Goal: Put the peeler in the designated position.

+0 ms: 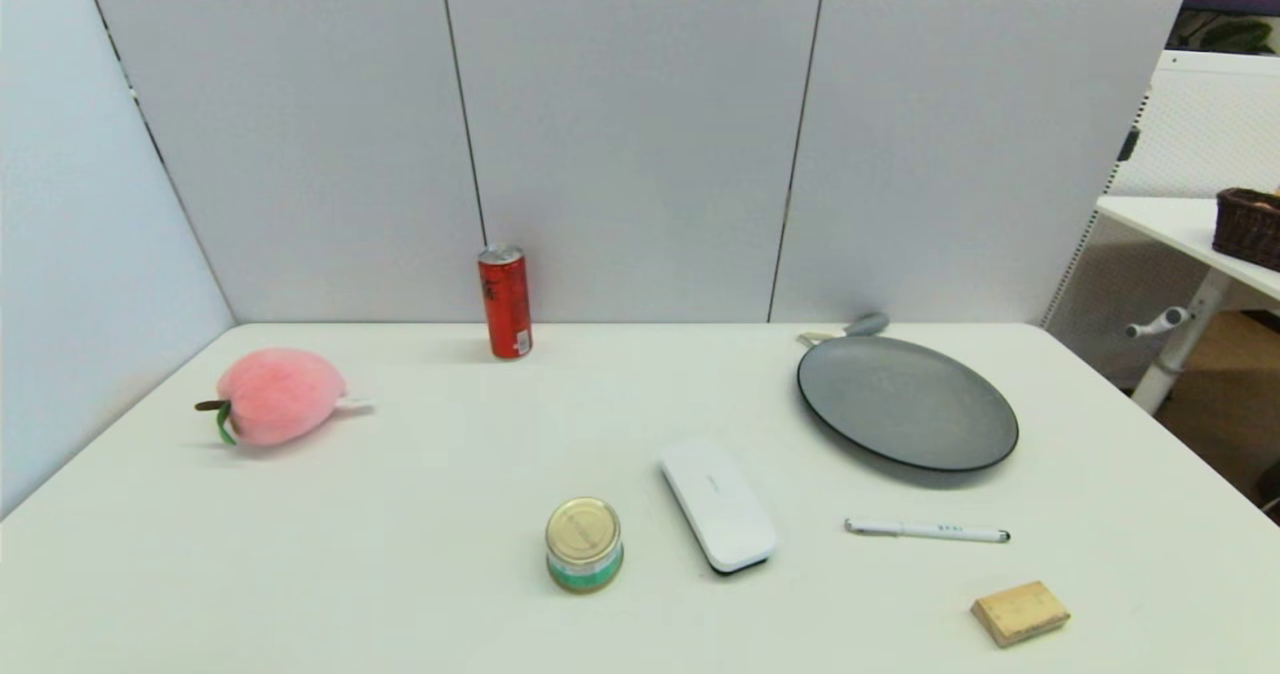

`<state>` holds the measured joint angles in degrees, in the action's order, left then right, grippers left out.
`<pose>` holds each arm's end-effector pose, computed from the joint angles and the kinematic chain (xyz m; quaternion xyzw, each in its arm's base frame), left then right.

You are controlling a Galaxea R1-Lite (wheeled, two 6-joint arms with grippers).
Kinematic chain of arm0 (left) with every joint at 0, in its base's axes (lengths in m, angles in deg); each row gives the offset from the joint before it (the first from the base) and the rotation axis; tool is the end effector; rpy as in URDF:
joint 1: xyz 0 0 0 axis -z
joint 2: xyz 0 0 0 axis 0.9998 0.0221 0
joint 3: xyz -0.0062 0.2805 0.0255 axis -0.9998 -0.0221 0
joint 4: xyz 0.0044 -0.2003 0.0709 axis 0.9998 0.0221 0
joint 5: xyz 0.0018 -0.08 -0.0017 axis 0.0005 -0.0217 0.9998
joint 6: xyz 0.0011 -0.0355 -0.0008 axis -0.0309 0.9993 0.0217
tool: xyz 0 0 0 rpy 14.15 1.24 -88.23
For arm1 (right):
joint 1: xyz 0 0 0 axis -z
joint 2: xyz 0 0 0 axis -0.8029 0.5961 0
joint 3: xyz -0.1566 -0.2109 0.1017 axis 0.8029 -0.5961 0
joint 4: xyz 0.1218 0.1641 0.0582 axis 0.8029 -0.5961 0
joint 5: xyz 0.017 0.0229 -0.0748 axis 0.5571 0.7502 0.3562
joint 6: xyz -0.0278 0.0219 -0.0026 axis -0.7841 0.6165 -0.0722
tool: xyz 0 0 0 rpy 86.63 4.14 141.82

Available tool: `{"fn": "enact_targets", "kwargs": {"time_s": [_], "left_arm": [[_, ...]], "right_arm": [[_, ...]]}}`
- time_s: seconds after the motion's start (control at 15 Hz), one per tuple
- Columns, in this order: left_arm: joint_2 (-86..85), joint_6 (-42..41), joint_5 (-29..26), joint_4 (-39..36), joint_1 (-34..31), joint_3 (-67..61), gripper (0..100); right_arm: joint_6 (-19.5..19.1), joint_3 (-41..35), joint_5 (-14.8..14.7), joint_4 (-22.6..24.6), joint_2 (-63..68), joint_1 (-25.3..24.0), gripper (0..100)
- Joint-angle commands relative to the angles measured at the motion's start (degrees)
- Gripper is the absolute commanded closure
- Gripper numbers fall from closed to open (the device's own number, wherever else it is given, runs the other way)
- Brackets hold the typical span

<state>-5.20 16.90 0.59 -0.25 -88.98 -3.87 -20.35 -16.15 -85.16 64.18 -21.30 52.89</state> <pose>0.0325 0.0008 0.0762 -0.0241 -0.0032 0.0116 0.9996 0.0322 0.0005 0.0761 -0.0243 -0.0019 0.0080 0.9997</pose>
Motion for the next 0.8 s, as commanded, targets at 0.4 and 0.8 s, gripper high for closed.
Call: {"fn": "enact_targets", "kwargs": {"time_s": [0.4,0.8], "left_arm": [[0.1,0.1,0.0,0.0,0.0,-0.1,0],[0.1,0.1,0.0,0.0,0.0,-0.1,0]], "right_arm": [[0.9,0.2,-0.2,-0.7,0.1,0.0,0],[0.7,0.0,-0.1,0.1,0.1,0.0,0]]}}
